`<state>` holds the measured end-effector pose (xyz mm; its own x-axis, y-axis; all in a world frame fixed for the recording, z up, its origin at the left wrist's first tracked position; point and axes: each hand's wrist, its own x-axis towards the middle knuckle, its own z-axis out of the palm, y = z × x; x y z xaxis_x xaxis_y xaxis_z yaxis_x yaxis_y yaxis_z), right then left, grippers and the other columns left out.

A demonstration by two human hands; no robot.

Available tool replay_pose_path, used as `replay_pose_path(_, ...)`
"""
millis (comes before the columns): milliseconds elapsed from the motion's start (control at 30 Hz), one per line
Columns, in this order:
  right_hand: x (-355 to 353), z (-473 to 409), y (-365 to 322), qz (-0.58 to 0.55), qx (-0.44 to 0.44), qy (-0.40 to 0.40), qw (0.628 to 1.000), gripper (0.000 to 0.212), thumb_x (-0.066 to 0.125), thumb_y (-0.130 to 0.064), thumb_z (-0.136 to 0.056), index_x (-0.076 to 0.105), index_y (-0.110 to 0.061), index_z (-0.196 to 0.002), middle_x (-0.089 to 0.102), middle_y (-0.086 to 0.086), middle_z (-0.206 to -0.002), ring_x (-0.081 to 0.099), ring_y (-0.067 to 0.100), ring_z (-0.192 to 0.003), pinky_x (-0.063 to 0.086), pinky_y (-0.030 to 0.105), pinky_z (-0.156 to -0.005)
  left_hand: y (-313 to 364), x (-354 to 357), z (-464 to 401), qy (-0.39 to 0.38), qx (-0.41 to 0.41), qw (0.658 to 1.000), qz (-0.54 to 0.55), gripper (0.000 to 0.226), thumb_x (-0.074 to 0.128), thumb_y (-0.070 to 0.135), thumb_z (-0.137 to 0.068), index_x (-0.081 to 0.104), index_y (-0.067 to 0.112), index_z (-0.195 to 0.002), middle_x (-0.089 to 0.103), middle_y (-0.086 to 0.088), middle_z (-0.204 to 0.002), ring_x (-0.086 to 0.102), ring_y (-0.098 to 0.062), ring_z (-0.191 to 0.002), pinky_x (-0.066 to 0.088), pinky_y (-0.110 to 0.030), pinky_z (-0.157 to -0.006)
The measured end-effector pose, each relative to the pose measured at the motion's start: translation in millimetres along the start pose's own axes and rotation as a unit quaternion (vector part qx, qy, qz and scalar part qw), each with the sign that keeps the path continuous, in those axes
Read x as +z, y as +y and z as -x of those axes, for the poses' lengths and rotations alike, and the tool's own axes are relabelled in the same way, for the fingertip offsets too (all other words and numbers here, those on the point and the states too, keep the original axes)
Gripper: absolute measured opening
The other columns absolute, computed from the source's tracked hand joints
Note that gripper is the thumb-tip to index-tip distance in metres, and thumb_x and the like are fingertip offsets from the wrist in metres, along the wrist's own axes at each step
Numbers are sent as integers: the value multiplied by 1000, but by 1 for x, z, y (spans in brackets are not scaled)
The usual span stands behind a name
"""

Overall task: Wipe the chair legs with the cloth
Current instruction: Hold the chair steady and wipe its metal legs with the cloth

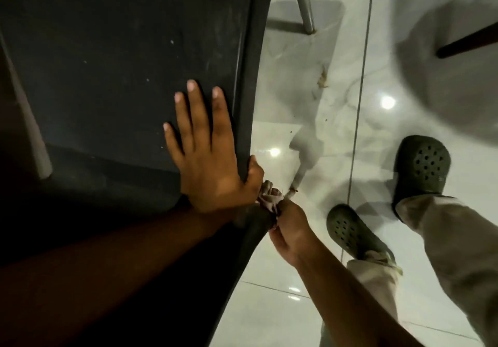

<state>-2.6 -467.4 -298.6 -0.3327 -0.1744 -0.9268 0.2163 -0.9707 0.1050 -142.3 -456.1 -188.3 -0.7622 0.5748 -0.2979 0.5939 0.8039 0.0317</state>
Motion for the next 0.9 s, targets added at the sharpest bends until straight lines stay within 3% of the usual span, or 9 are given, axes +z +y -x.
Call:
replay_pose_path(133,6,15,-2,6,11,-22,1000,29,40,-23,-102,64,-7,-104,72,8,-85,71,18,-77,57,25,-63,-1,-1,1,5,7,1000,3,108,59,45,-67,1,14,-153,6,-20,-163,3,-39,-151,9,-64,-117)
replay_pose_path(200,4,4,-1,26,13,-21,999,29,39,-22,-102,64,-7,-106,72,7,-83,70,16,-75,55,24,-60,-4,1,0,8,14,1000,3,109,59,46,-67,1,14,-153,6,-21,-163,4,-40,-151,9,-65,-117)
replay_pose_path(333,-9,-30,1,69,-2,5,998,25,43,-11,-97,63,-12,-82,69,3,-76,67,11,-62,52,21,-60,-5,4,-2,19,13,1000,15,109,59,46,-66,1,13,-152,6,-23,-162,4,-41,-150,9,-66,-116)
replay_pose_path(400,-17,-54,-4,75,8,19,997,26,40,-7,-95,57,-11,-76,62,5,-73,60,16,-58,45,27,-62,-5,4,-3,22,16,999,19,108,59,46,-66,1,12,-152,5,-24,-162,3,-42,-150,7,-66,-116)
replay_pose_path(533,-44,-110,-4,130,27,48,990,16,38,-4,-92,53,-8,-94,56,12,-83,52,24,-65,34,39,-75,-5,5,-5,30,12,999,8,110,61,47,-65,4,9,-152,5,-24,-162,3,-42,-150,7,-63,-117)
replay_pose_path(633,-61,-144,-3,104,52,38,993,23,35,-3,-90,51,-13,-76,47,6,-72,37,17,-57,13,33,-65,-5,7,-4,34,10,999,20,110,64,45,-67,4,8,-152,4,-24,-162,1,-40,-150,6,-63,-118)
replay_pose_path(700,-70,-165,-3,114,51,16,992,34,31,2,-86,45,-16,-61,40,0,-56,31,12,-47,1,38,-74,-5,8,-4,36,8,999,19,112,67,43,-66,3,7,-152,4,-23,-162,1,-39,-151,7,-63,-118)
replay_pose_path(800,-78,-194,-2,116,72,26,990,33,29,4,-86,36,-17,-63,34,-6,-45,32,6,-33,3,33,-66,-4,10,-6,41,11,999,23,114,70,40,-64,6,4,-151,5,-24,-162,3,-40,-150,11,-67,-115)
replay_pose_path(900,-81,-208,1,117,81,62,988,34,32,2,-92,35,-19,-65,32,-2,-56,36,6,-33,21,26,-57,-5,10,-7,45,15,999,23,113,68,41,-63,6,4,-151,6,-24,-162,3,-40,-150,12,-68,-115)
